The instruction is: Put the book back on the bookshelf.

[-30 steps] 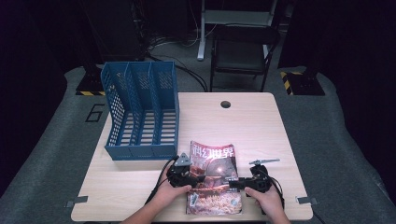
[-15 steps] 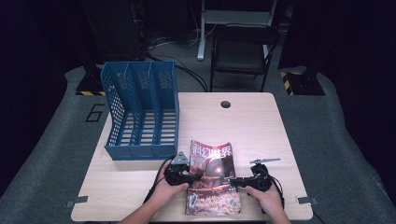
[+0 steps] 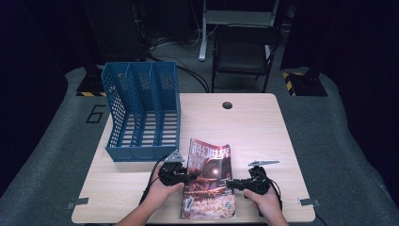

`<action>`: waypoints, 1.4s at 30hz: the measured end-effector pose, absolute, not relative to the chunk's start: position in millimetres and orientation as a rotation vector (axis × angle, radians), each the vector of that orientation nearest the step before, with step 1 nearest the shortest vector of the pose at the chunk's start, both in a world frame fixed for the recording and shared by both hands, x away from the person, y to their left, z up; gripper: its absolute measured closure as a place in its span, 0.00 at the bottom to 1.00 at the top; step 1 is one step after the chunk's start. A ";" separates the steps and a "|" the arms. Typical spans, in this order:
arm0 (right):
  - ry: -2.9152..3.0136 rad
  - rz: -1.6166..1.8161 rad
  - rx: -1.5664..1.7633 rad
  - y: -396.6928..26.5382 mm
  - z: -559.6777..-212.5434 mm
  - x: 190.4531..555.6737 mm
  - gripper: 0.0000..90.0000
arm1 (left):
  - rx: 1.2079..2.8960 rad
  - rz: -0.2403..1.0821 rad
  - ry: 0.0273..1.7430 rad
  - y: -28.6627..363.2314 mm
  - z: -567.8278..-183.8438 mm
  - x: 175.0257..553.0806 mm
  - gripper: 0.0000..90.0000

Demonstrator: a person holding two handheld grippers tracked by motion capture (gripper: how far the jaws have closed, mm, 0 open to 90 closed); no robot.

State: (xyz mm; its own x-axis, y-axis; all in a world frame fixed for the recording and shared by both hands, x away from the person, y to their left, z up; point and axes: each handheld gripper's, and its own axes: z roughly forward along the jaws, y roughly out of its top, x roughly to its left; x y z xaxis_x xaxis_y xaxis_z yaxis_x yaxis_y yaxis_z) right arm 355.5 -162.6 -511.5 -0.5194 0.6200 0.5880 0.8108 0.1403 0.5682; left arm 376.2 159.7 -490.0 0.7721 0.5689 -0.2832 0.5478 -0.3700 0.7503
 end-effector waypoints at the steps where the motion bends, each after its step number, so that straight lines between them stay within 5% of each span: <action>1: -2.192 -1.311 -1.414 -159.2 -511.7 354.7 0.82 | 2.023 0.022 0.846 161.3 -487.7 375.8 0.80; 42: -2.680 -1.772 -1.322 -136.1 -454.5 330.3 0.96 | 1.942 0.197 0.669 180.4 -425.0 352.6 0.91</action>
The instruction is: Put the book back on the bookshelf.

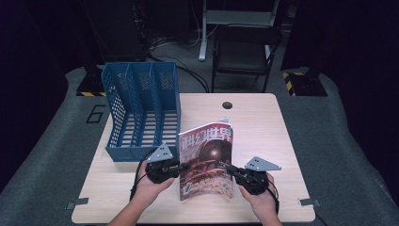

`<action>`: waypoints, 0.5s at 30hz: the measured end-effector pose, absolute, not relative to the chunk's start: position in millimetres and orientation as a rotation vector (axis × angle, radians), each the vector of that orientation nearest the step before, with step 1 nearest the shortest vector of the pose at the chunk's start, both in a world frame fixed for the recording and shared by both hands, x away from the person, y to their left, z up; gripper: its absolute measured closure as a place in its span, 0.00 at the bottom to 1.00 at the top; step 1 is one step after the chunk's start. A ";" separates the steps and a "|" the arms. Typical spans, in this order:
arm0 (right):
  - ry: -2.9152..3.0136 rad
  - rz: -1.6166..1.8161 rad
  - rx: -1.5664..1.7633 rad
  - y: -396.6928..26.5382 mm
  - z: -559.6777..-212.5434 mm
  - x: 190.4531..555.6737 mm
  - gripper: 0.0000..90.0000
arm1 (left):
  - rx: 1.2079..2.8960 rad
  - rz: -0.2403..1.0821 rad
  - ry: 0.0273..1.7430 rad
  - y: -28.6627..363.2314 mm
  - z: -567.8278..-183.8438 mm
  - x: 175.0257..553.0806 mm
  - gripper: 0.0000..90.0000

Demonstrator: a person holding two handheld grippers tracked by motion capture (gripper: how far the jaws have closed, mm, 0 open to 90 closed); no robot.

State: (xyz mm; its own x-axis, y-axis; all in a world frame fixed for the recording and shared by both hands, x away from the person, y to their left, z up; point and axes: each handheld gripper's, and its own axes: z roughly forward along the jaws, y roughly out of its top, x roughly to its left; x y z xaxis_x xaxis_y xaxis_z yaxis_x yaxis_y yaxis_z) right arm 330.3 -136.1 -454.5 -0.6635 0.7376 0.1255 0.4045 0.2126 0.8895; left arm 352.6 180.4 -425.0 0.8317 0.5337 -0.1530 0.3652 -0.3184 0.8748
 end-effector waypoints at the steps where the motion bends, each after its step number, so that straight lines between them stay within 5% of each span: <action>1: 2.167 1.432 1.069 -136.1 -454.5 330.3 0.96 | 1.931 0.206 0.672 180.5 -423.7 350.9 0.91; 15: 2.132 1.426 0.996 -128.0 -453.8 330.7 0.95 | 1.938 0.260 0.674 184.6 -427.2 346.6 0.92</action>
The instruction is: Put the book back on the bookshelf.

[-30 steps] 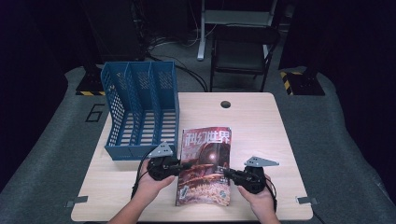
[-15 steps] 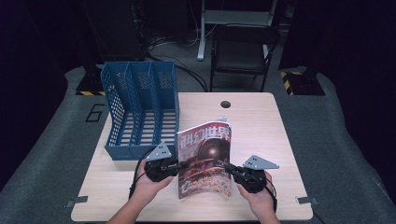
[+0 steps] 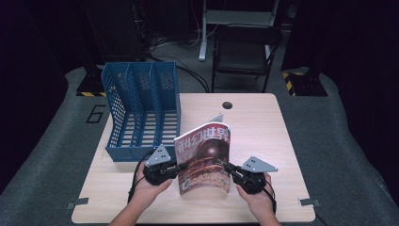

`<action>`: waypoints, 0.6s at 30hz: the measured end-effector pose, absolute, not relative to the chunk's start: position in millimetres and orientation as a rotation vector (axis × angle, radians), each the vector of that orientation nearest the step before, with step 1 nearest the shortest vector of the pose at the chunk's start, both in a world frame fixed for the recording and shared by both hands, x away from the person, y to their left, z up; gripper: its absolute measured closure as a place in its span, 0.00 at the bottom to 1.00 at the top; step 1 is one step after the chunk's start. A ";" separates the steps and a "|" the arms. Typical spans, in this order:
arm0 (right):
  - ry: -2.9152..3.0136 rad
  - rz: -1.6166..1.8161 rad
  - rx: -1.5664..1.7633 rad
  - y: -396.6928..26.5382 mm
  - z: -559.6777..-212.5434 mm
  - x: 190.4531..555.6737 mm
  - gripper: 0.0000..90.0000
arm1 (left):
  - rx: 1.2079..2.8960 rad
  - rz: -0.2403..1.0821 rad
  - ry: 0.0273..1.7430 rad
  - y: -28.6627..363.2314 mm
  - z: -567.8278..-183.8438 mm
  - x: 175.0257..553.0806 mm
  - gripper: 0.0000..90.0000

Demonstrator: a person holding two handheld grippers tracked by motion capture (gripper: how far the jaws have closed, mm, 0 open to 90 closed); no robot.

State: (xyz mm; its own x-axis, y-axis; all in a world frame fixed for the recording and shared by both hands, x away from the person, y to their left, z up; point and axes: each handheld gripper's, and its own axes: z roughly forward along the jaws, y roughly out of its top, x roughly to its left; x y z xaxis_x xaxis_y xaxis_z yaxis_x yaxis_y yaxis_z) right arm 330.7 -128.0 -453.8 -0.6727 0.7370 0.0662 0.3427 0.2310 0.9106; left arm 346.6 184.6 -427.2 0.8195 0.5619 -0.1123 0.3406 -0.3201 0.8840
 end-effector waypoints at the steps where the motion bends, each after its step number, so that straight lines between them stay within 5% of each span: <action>1: 2.137 1.432 1.005 -129.2 -454.0 330.9 0.94 | 1.936 0.250 0.677 185.7 -427.5 346.7 0.92; 6: 2.176 1.501 1.085 -135.2 -459.1 335.4 0.79 | 1.926 0.247 0.669 187.8 -429.6 347.2 0.93; 18: 2.382 1.413 1.089 -129.5 -476.7 341.6 0.71 | 1.926 0.223 0.671 189.2 -429.8 346.4 0.93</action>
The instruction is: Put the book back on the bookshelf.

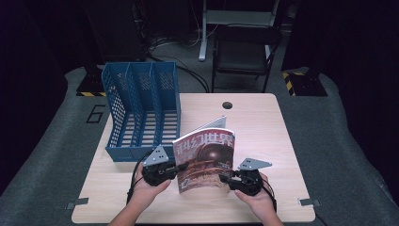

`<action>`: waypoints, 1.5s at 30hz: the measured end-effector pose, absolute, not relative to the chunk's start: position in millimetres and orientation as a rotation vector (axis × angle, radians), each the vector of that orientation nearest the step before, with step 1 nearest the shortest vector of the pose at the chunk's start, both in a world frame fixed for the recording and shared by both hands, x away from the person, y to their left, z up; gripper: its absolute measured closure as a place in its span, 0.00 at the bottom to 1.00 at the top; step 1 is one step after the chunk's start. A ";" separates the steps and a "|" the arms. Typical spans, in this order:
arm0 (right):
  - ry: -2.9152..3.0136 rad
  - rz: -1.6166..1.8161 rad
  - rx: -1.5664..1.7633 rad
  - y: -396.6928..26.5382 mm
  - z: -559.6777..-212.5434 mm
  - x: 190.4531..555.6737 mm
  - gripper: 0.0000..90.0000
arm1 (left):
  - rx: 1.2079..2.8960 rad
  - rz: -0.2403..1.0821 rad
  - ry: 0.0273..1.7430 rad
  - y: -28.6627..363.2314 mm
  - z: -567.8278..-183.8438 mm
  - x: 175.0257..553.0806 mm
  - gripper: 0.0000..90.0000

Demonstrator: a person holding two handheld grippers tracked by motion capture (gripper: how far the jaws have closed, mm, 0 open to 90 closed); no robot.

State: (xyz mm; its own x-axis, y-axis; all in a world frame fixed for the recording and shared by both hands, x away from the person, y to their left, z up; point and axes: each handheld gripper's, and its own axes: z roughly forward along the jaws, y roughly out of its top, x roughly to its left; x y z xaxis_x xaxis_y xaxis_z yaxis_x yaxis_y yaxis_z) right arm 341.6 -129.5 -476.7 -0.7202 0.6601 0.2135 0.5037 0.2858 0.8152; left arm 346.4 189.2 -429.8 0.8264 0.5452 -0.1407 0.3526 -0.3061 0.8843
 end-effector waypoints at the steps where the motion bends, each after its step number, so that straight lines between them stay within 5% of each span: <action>1: 2.411 1.409 1.104 -129.7 -480.3 342.4 0.71 | 1.926 0.221 0.670 189.2 -429.7 346.3 0.93; 8: 2.518 1.305 1.160 -127.9 -493.0 346.7 0.73 | 1.929 0.220 0.667 188.8 -429.1 344.8 0.93; 20: 2.519 1.218 1.181 -122.3 -498.9 348.4 0.93 | 1.934 0.217 0.648 188.1 -428.4 343.1 0.93; 45: 2.333 1.181 1.169 -112.7 -500.4 350.9 0.94 | 1.960 0.253 0.563 178.6 -424.8 335.3 0.93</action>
